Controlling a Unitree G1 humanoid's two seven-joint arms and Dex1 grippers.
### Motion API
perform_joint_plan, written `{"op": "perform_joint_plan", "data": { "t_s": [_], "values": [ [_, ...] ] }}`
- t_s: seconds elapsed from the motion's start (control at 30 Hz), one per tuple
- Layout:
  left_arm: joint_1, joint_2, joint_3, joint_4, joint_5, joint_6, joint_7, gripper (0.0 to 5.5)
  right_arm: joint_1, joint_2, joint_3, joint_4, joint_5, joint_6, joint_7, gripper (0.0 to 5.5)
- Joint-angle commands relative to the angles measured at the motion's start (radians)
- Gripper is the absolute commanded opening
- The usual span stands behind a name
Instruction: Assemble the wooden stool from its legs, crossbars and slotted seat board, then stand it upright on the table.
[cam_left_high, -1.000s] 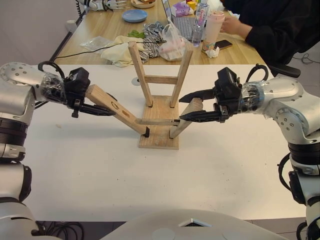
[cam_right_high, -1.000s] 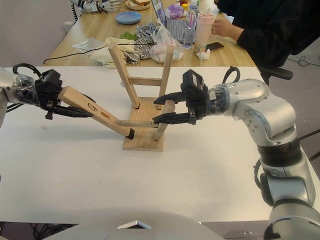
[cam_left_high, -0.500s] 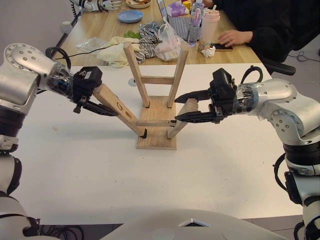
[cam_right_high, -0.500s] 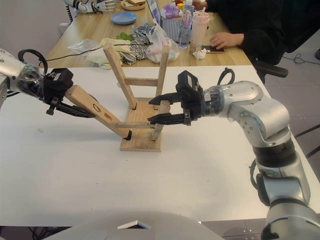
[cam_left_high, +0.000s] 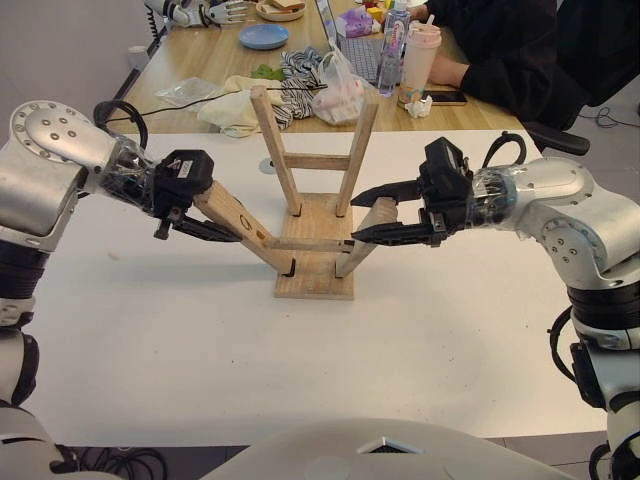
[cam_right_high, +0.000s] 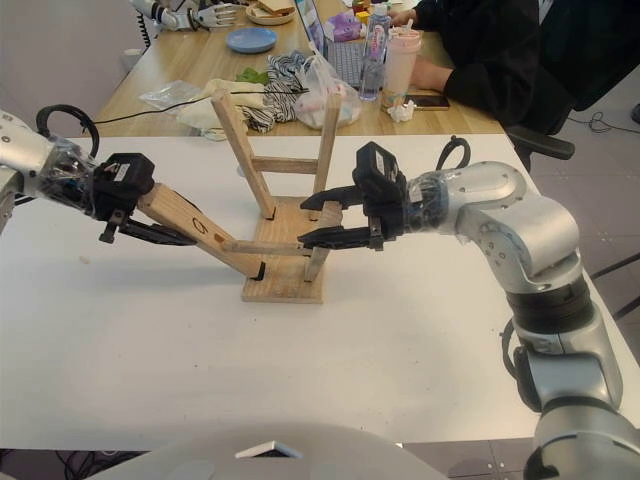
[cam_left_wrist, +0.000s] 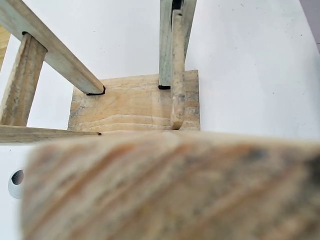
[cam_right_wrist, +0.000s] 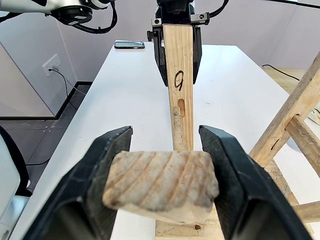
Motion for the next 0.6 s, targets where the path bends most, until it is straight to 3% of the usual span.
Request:
{"op": "perform_joint_plan", "data": {
  "t_s": [0.03,0.6],
  "values": [
    [0.082,-0.106,-0.142,-0.036,0.061,0.061,-0.06,2.01,0.048,0.003,0.09,0.01,-0.024,0.055,0.028,2.22],
    [0.146,-0.176,-0.077,-0.106,0.034,0.138,-0.013,2.01,0.026,0.021,0.112,0.038,-0.092,0.045,0.015,2.15]
  ]
}}
